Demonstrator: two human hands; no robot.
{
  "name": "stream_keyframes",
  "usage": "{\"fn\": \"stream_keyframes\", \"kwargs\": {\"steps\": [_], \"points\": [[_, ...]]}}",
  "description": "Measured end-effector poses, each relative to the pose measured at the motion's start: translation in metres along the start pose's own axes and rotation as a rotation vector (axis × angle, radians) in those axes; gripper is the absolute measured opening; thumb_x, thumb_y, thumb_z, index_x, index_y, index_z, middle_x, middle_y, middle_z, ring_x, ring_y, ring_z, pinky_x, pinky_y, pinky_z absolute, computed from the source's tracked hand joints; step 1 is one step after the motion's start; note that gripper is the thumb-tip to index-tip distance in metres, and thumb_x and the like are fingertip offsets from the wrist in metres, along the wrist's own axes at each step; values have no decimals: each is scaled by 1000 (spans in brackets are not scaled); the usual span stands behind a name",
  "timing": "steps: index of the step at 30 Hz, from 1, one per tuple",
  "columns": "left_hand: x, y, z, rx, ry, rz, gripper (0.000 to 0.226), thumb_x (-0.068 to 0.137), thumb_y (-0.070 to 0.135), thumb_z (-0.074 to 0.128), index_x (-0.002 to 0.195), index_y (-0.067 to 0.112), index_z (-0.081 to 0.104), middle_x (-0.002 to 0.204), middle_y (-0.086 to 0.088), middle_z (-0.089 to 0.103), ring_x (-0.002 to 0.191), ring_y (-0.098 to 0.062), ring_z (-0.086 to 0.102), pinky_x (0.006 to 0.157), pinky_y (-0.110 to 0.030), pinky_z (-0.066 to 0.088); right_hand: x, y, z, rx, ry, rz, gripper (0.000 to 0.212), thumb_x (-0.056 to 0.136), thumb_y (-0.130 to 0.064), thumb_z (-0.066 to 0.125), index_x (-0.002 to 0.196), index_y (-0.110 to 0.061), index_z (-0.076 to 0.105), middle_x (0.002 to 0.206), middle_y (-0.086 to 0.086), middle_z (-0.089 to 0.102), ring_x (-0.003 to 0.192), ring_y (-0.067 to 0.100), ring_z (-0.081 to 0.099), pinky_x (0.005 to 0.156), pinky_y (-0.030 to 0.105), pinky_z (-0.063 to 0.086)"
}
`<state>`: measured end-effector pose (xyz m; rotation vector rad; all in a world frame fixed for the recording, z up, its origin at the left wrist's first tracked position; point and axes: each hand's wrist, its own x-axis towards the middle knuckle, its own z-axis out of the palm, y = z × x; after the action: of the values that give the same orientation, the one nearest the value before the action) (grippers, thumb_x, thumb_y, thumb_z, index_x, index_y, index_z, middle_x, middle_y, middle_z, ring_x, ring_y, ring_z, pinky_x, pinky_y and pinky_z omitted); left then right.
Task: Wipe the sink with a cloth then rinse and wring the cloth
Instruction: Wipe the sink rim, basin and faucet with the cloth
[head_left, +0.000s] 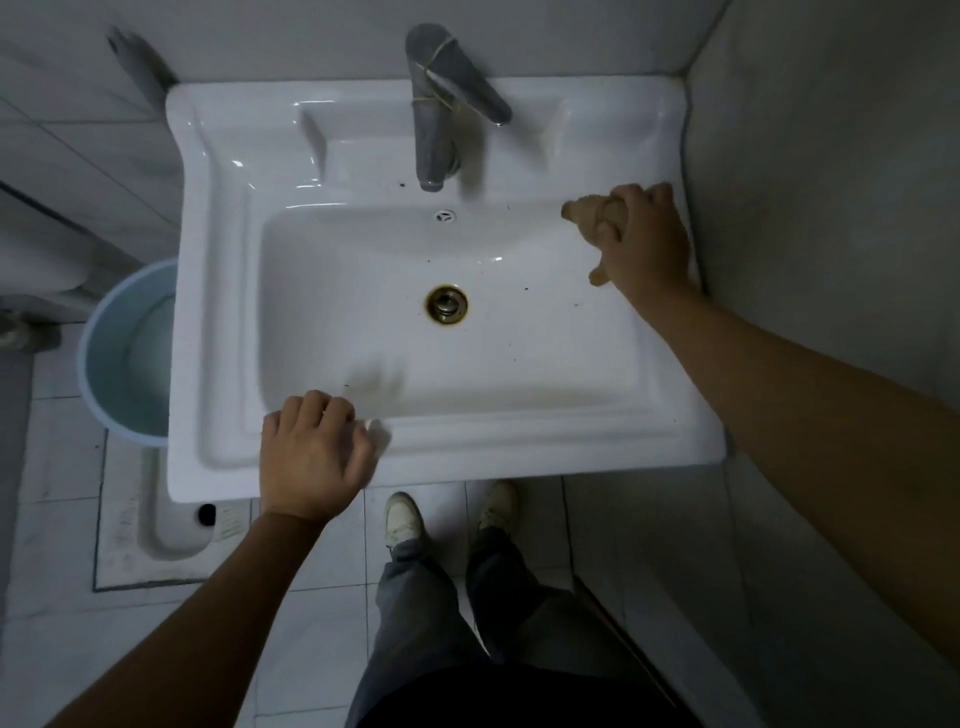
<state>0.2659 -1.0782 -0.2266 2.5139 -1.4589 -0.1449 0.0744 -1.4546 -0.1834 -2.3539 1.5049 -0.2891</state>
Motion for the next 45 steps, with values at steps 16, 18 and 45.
{"fn": "stream_keyframes", "kwargs": {"steps": [16,18,45], "points": [[2,1,-3,7,-43,-5,32,85,36,48,86,9,64,89,-9,59,80,-28,51,70,-39,38,64,-67,69,-4,115,-231,34,93,-28,58,122,-12,61,122,13,59,112,26,57,95,31,48],[3,2,-4,9,-52,-12,30,84,36,49,86,9,64,89,-8,59,79,-29,52,70,-38,38,61,-73,72,40,91,-238,34,91,-27,62,122,-14,61,121,12,58,111,27,58,92,30,48],[3,-8,-19,-131,-44,21,33,89,42,54,98,13,67,103,-5,65,94,-25,58,82,-37,40,17,-196,125,80,50,-163,58,101,-38,51,153,-21,33,158,10,36,142,25,42,110,30,43]]}}
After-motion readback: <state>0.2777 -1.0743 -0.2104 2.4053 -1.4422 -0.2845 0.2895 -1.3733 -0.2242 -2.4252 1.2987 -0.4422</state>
